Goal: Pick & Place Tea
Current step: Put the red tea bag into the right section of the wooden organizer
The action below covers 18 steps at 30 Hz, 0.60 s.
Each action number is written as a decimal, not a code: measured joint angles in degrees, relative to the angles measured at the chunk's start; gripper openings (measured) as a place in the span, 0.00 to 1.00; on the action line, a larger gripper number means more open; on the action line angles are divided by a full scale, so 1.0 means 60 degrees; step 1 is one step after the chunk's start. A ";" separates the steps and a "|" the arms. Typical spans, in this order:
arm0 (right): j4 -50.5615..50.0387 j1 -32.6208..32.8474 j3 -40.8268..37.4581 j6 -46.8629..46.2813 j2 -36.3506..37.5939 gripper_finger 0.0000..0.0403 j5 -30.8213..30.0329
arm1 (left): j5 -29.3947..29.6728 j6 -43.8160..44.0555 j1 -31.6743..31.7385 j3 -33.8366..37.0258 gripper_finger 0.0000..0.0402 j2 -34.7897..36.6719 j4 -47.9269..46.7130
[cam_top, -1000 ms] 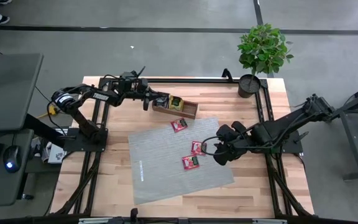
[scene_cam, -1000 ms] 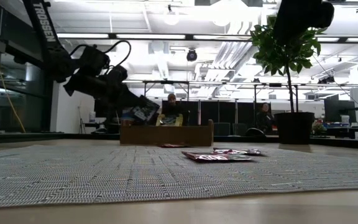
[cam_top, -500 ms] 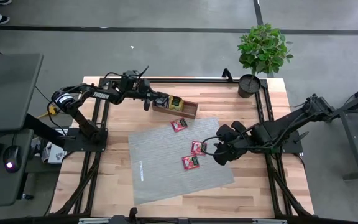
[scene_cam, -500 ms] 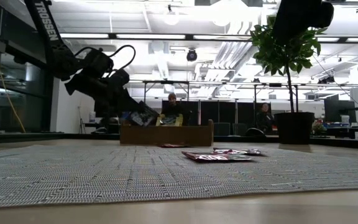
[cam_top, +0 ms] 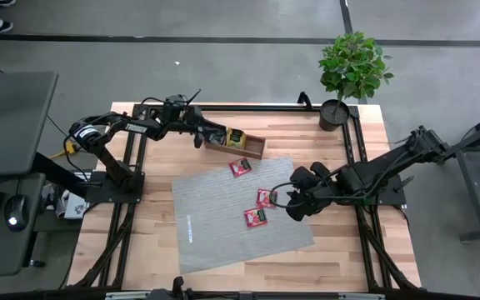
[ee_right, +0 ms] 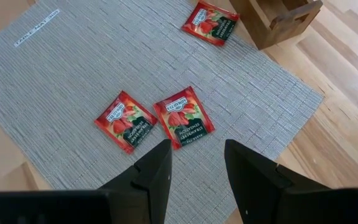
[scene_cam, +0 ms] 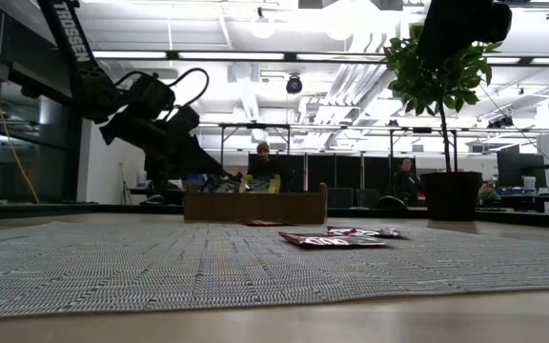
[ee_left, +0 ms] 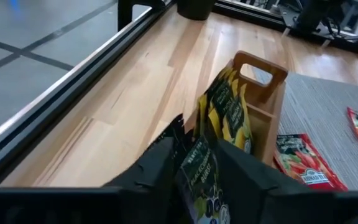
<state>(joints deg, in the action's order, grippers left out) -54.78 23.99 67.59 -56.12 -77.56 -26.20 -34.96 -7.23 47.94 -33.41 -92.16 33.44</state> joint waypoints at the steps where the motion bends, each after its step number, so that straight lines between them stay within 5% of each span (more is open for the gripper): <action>1: 0.0003 0.0000 0.0000 0.0000 0.0000 0.36 0.0007 | 0.0005 0.0014 0.0000 0.0000 0.33 0.0000 0.0038; 7: 0.0037 0.0000 0.0000 0.0000 0.0000 0.36 0.0025 | 0.0057 0.0249 0.0011 -0.0028 0.44 0.0000 0.0389; 18: 0.0872 0.0000 0.0007 -0.1619 -0.0412 0.32 -0.0990 | -0.0711 0.0824 0.0007 -0.0790 0.45 0.0737 0.0268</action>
<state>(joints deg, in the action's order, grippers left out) -49.55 23.99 67.64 -65.83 -80.03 -32.14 -39.23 -2.28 47.99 -38.15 -87.74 35.04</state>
